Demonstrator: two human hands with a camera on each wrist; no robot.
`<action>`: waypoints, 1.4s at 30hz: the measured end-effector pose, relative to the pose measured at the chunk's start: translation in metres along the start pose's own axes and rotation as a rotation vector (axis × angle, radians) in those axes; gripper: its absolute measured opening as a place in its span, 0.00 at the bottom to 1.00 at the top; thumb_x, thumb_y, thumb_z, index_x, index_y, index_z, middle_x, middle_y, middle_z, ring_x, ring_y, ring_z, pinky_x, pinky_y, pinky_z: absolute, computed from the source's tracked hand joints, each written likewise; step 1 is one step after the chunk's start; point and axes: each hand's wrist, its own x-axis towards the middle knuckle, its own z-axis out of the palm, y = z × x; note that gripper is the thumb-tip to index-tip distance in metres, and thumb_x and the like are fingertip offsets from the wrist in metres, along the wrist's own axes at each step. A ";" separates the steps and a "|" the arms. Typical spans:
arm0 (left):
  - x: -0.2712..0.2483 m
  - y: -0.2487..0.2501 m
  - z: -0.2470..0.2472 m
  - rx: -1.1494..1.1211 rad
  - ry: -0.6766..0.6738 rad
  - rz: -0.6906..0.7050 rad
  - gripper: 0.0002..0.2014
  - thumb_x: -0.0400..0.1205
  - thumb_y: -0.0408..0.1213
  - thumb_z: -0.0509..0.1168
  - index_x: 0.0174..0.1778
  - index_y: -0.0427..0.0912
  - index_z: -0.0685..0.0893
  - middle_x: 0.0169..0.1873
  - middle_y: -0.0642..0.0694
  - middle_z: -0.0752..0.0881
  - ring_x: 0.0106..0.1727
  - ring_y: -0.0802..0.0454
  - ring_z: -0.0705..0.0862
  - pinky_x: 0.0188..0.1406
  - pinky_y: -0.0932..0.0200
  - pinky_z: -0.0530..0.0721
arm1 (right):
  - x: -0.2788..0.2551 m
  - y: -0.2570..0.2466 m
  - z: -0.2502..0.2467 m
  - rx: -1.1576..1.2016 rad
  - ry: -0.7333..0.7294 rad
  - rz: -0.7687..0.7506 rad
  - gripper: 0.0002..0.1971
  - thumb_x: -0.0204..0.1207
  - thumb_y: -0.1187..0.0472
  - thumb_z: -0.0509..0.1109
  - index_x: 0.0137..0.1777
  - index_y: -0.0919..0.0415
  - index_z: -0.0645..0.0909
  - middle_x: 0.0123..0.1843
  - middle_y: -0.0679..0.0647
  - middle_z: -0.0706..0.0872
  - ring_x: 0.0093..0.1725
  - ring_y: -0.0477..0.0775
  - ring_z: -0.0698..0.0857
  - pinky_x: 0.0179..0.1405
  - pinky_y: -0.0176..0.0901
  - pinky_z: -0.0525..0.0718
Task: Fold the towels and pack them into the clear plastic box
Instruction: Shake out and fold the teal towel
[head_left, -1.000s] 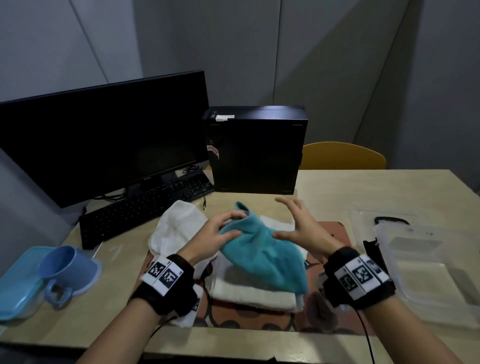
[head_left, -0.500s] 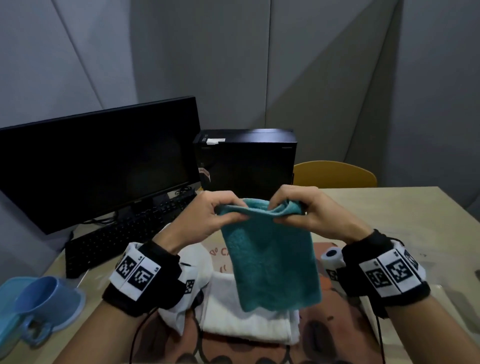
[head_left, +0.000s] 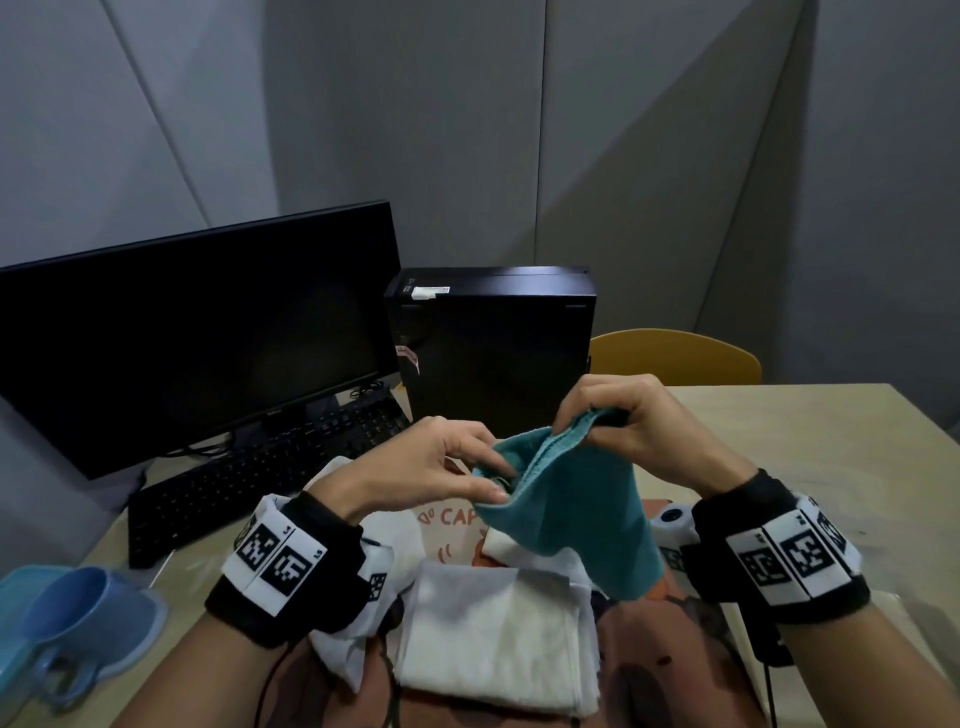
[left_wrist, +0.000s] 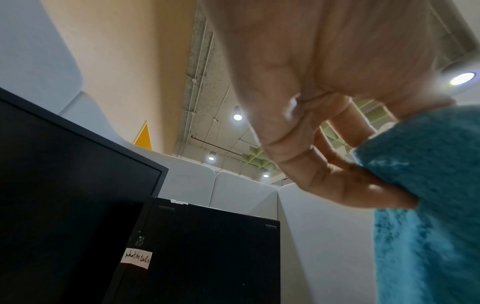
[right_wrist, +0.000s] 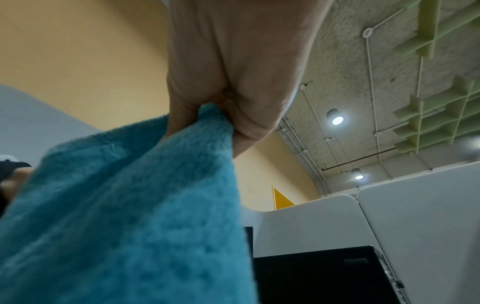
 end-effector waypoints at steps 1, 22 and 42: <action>0.000 0.000 0.001 0.004 -0.021 -0.003 0.12 0.75 0.36 0.72 0.54 0.46 0.88 0.52 0.52 0.82 0.52 0.61 0.83 0.52 0.61 0.86 | 0.000 0.000 0.000 0.010 0.004 0.011 0.16 0.72 0.70 0.72 0.38 0.42 0.82 0.44 0.41 0.84 0.49 0.43 0.84 0.47 0.32 0.84; -0.004 0.009 0.005 0.057 0.362 0.306 0.11 0.83 0.47 0.52 0.37 0.54 0.75 0.47 0.55 0.79 0.44 0.64 0.79 0.45 0.72 0.77 | -0.002 -0.001 0.011 -0.358 -0.175 0.268 0.12 0.69 0.53 0.76 0.48 0.58 0.87 0.37 0.41 0.79 0.37 0.41 0.78 0.32 0.29 0.74; -0.020 0.000 0.007 0.374 0.386 0.294 0.18 0.76 0.69 0.47 0.45 0.63 0.73 0.36 0.60 0.76 0.40 0.62 0.76 0.39 0.70 0.75 | -0.006 -0.009 -0.001 0.009 -0.004 0.228 0.04 0.71 0.62 0.73 0.44 0.57 0.89 0.42 0.46 0.83 0.46 0.48 0.84 0.43 0.37 0.84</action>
